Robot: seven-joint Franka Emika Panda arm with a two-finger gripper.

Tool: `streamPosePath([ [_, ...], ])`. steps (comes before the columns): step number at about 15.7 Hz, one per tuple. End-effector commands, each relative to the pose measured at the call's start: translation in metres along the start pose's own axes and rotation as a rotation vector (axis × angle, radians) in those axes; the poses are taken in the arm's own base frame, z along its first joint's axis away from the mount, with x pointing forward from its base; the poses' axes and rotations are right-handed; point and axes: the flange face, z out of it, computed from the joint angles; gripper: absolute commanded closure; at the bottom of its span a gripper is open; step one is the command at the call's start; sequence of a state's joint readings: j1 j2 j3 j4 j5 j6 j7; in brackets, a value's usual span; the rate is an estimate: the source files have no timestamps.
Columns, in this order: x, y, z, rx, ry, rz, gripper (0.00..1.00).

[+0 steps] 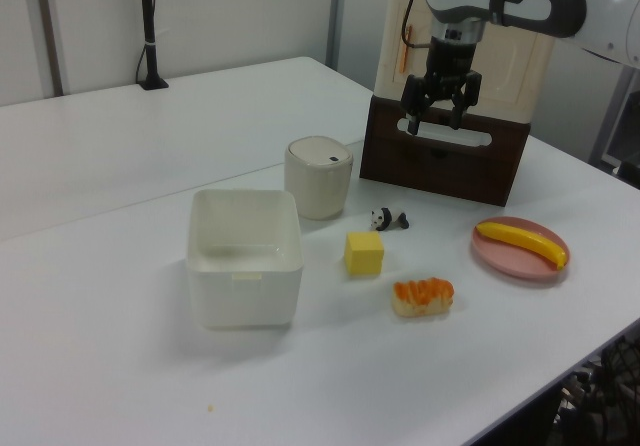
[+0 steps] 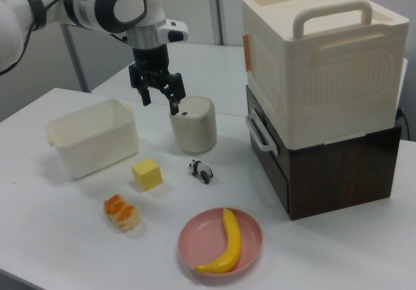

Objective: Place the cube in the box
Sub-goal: 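Move the gripper from above the sushi toward the yellow cube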

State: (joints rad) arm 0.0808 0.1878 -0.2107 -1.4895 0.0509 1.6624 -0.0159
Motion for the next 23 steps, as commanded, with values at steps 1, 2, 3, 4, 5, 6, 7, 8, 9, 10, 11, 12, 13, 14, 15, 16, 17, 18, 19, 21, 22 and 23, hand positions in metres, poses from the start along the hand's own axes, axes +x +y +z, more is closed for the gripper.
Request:
streamPosePath([
  [1,-0.006,-0.001,-0.003,0.033,-0.012,-0.012,0.00],
  [2,-0.006,-0.002,-0.002,0.034,-0.014,-0.013,0.00],
  [3,-0.006,-0.002,-0.002,0.036,-0.014,-0.013,0.00],
  [4,-0.006,-0.002,0.000,0.036,-0.017,-0.012,0.00],
  [5,-0.006,-0.003,0.001,0.036,-0.018,-0.014,0.00],
  [6,-0.006,-0.005,0.001,0.036,-0.020,-0.017,0.00],
  [7,-0.006,-0.005,0.002,0.038,-0.021,-0.017,0.00],
  [8,-0.007,-0.006,0.002,0.042,-0.023,-0.016,0.00],
  [9,-0.006,-0.006,0.004,0.056,-0.025,-0.013,0.00],
  [10,-0.006,-0.006,0.004,0.070,-0.025,-0.012,0.00],
  [11,-0.006,-0.007,0.007,0.079,-0.029,-0.012,0.00],
  [12,-0.006,-0.008,0.008,0.082,-0.031,-0.018,0.00],
  [13,-0.006,-0.008,0.009,0.082,-0.034,-0.016,0.00],
  [14,-0.007,-0.008,0.013,0.084,-0.040,-0.016,0.00],
  [15,-0.008,-0.010,0.017,0.090,-0.048,-0.009,0.00],
  [16,-0.008,-0.011,0.020,0.097,-0.052,-0.009,0.00],
  [17,-0.007,-0.011,0.021,0.108,-0.053,-0.004,0.00],
  [18,-0.007,-0.011,0.023,0.125,-0.057,0.001,0.00],
  [19,-0.006,-0.012,0.024,0.134,-0.057,0.004,0.00],
  [21,-0.007,-0.012,0.030,0.137,-0.066,0.008,0.00],
  [22,-0.007,-0.012,0.032,0.139,-0.069,0.008,0.00],
  [23,-0.008,-0.012,0.035,0.139,-0.077,0.009,0.00],
])
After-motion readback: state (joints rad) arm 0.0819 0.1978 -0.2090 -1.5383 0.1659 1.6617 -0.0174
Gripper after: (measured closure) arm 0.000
